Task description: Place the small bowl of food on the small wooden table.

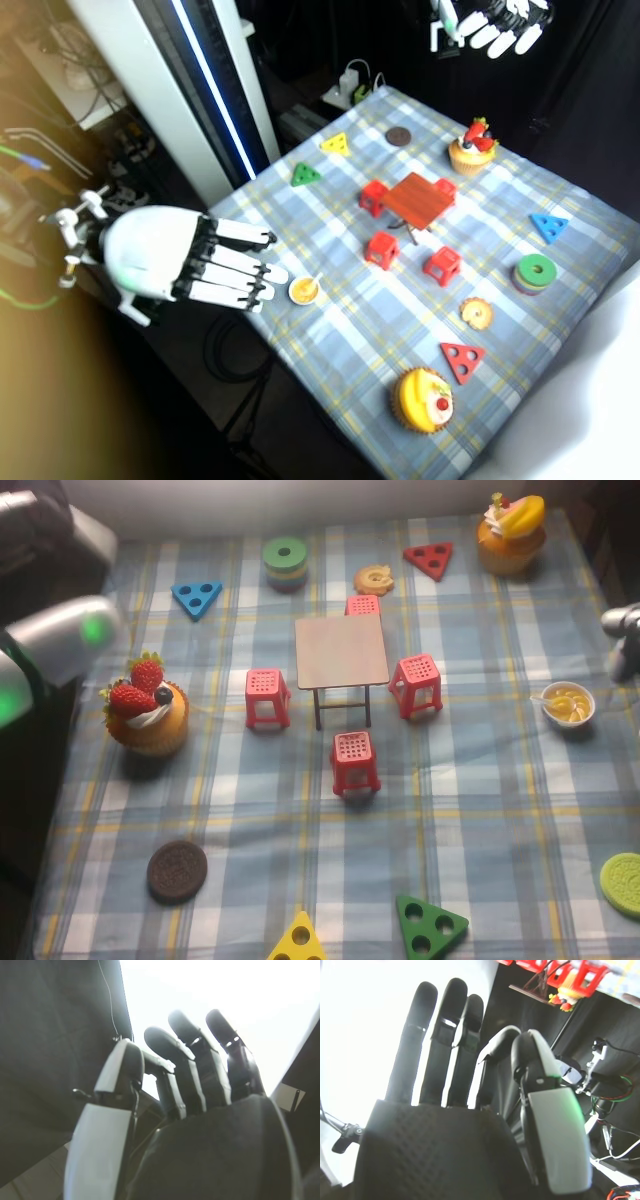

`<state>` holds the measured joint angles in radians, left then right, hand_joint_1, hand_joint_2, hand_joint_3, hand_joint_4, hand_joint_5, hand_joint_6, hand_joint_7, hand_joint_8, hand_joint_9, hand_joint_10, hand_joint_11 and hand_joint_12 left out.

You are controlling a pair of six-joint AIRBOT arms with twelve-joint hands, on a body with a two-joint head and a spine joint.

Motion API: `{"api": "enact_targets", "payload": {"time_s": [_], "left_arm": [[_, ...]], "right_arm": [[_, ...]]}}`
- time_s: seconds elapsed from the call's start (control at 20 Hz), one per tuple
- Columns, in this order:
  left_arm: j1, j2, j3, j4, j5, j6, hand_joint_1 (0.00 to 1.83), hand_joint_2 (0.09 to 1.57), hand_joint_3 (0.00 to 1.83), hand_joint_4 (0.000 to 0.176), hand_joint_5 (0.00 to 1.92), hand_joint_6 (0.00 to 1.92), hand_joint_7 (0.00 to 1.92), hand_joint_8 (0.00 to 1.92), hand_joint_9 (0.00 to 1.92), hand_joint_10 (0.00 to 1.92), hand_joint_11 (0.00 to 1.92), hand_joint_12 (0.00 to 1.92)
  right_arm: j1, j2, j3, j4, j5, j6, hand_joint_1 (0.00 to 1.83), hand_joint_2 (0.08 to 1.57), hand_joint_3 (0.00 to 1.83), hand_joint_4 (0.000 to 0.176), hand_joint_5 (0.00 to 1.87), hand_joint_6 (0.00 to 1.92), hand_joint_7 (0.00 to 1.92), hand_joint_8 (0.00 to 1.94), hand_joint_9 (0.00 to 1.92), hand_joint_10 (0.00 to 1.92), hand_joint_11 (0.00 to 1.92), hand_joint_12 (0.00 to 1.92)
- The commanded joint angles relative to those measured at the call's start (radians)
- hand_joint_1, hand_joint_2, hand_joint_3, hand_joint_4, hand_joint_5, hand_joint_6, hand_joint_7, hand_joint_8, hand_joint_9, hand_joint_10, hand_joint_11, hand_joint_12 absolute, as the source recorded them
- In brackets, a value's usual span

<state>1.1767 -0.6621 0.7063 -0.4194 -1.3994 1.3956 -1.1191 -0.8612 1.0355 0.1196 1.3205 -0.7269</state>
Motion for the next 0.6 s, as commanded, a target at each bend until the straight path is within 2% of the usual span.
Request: {"api": "enact_targets", "payload": {"time_s": [0.0,0.1,0.15,0.25,0.3,0.4,0.5,0.55], "left_arm": [[-0.009,0.005,0.006,0.011,-0.114,-0.012,0.32,1.30,0.01,0.113,0.40,0.00,0.43,0.00,0.32,0.02,0.00,0.60],[-0.009,0.001,0.009,0.011,-0.108,-0.018,0.28,1.31,0.00,0.124,0.40,0.00,0.42,0.00,0.32,0.01,0.00,0.59],[-0.009,-0.002,0.012,0.011,-0.102,-0.023,0.27,1.30,0.00,0.115,0.40,0.00,0.42,0.00,0.32,0.01,0.00,0.59],[-0.009,-0.004,0.015,0.011,-0.098,-0.030,0.28,1.30,0.00,0.125,0.39,0.00,0.40,0.00,0.31,0.00,0.00,0.54],[-0.008,-0.004,0.015,0.011,-0.098,-0.031,0.27,1.30,0.00,0.129,0.39,0.00,0.41,0.00,0.32,0.00,0.00,0.58],[-0.006,-0.003,0.015,0.012,-0.098,-0.035,0.28,1.31,0.00,0.119,0.39,0.00,0.41,0.00,0.30,0.00,0.00,0.46],[-0.006,-0.004,0.016,0.013,-0.099,-0.038,0.26,1.32,0.00,0.113,0.39,0.00,0.41,0.00,0.29,0.00,0.00,0.40],[-0.006,-0.004,0.017,0.013,-0.098,-0.039,0.28,1.33,0.00,0.128,0.38,0.00,0.40,0.00,0.28,0.00,0.00,0.40]], "right_arm": [[0.011,0.003,0.006,0.018,0.117,0.004,0.90,1.12,0.00,0.000,0.48,0.00,0.50,0.00,0.50,0.01,0.29,0.66],[0.020,-0.004,0.012,0.019,0.114,0.004,0.91,1.12,0.00,0.000,0.45,0.00,0.48,0.00,0.48,0.00,0.31,0.57],[0.041,-0.017,0.023,0.016,0.093,0.004,0.94,1.11,0.00,0.000,0.44,0.00,0.46,0.00,0.44,0.00,0.28,0.55],[0.093,-0.043,0.053,-0.009,0.026,0.005,0.99,1.09,0.00,0.000,0.43,0.00,0.45,0.00,0.42,0.00,0.27,0.54],[0.120,-0.056,0.070,-0.030,-0.018,0.013,1.06,1.07,0.00,0.000,0.44,0.00,0.43,0.00,0.40,0.00,0.26,0.53],[0.159,-0.070,0.101,-0.069,-0.086,0.035,1.15,1.04,0.00,0.000,0.49,0.01,0.46,0.00,0.45,0.01,0.32,0.56],[0.190,-0.072,0.126,-0.114,-0.155,0.063,1.11,1.02,0.00,0.000,0.50,0.00,0.50,0.00,0.54,0.00,0.43,0.48],[0.200,-0.072,0.136,-0.136,-0.181,0.074,1.13,1.02,0.00,0.000,0.51,0.00,0.53,0.01,0.56,0.01,0.44,0.46]]}}
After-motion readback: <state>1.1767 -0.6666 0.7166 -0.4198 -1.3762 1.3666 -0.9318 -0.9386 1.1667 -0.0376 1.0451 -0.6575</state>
